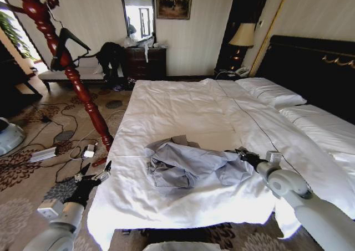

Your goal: Pick up the clothes from the bed and hang them on the clothes hanger.

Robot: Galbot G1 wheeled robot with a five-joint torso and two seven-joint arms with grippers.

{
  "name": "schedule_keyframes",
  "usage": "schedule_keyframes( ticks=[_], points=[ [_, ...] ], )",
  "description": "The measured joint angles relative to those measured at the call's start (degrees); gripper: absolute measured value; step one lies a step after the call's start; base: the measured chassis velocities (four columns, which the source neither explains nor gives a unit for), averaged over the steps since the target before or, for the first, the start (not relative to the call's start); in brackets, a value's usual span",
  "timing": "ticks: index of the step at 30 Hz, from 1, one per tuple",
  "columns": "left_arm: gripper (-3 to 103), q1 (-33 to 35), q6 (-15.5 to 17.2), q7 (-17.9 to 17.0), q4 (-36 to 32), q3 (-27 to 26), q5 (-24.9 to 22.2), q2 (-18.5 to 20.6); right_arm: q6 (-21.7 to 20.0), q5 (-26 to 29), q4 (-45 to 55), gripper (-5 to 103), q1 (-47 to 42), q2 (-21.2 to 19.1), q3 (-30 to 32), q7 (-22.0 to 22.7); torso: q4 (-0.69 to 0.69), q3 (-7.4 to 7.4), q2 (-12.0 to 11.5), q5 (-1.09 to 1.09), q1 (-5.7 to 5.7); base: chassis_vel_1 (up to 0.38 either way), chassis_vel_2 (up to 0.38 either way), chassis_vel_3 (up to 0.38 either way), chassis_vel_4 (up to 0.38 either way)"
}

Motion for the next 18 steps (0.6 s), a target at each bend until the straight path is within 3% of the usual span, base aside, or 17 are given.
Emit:
schedule_keyframes(
  ticks=[2,4,6,7,9,10,12,13,14,16,17,18],
  points=[
    [100,0.2,-0.1,0.1,-0.1,-0.1,0.0,-0.3,0.0,2.2,1.2,45,0.2,0.3,0.3,1.3,0.0,0.0,0.0,0.0,0.0,0.0,0.0,0.0,0.0],
    [100,0.7,-0.5,0.4,-0.2,-0.5,0.1,-0.8,0.0,2.8,3.3,56,0.3,0.6,0.7,2.9,-0.02,0.0,0.0,0.01,0.0,0.0,0.0,0.0,0.0],
    [100,1.3,-0.9,0.7,-0.3,-0.9,0.1,-1.2,0.4,-7.6,3.7,67,-0.8,0.0,0.8,2.0,-0.01,0.0,0.0,0.01,0.0,0.0,0.0,0.0,0.0],
    [100,1.5,-1.1,0.8,-0.3,-1.0,0.1,-1.4,0.8,-13.1,3.7,67,-1.5,-0.5,1.0,0.7,-0.02,0.0,0.0,0.01,0.0,0.0,0.0,0.0,0.0],
    [100,1.7,-1.2,0.9,-0.3,-1.1,0.1,-1.5,0.9,-15.0,3.7,72,-1.8,-0.9,1.3,0.1,-0.04,0.0,0.0,0.01,0.0,0.0,0.0,0.0,0.0],
    [100,1.9,-1.4,1.0,-0.3,-1.2,0.1,-1.7,0.7,-11.2,4.6,78,-1.5,-0.9,1.7,1.3,-0.05,0.0,0.0,0.02,0.0,0.0,0.0,0.0,0.0],
    [100,2.0,-1.5,1.1,-0.4,-1.4,0.1,-1.8,-0.1,2.8,6.9,88,1.7,1.1,2.2,9.4,-0.03,0.0,0.0,0.03,0.0,0.0,0.0,0.0,0.0],
    [100,2.0,-1.6,1.1,-0.4,-1.4,0.2,-1.9,-0.3,9.3,7.5,88,3.6,2.0,2.4,12.9,0.02,0.0,0.0,0.0,0.0,0.0,0.0,0.0,0.0],
    [100,2.0,-1.6,1.1,-0.4,-1.4,0.2,-1.9,-0.3,9.3,7.5,88,3.6,2.0,2.4,12.9,0.02,0.0,0.0,0.0,0.0,0.0,0.0,0.0,0.0],
    [100,2.1,-1.6,1.1,-0.6,-1.5,0.2,-2.0,-1.9,18.2,8.6,97,5.1,3.0,2.4,17.3,0.02,0.0,0.0,0.0,0.0,0.0,0.0,0.0,0.0],
    [100,2.2,-1.6,1.1,-0.7,-1.6,0.3,-2.0,-3.9,20.8,9.1,99,5.2,3.2,2.3,20.3,0.0,0.0,0.0,0.0,0.0,0.0,0.0,0.0,0.0],
    [100,2.2,-1.6,1.1,-0.7,-1.6,0.3,-2.0,-3.9,20.8,9.1,99,5.2,3.2,2.3,20.3,0.0,0.0,0.0,0.0,0.0,0.0,0.0,0.0,0.0]
  ],
)
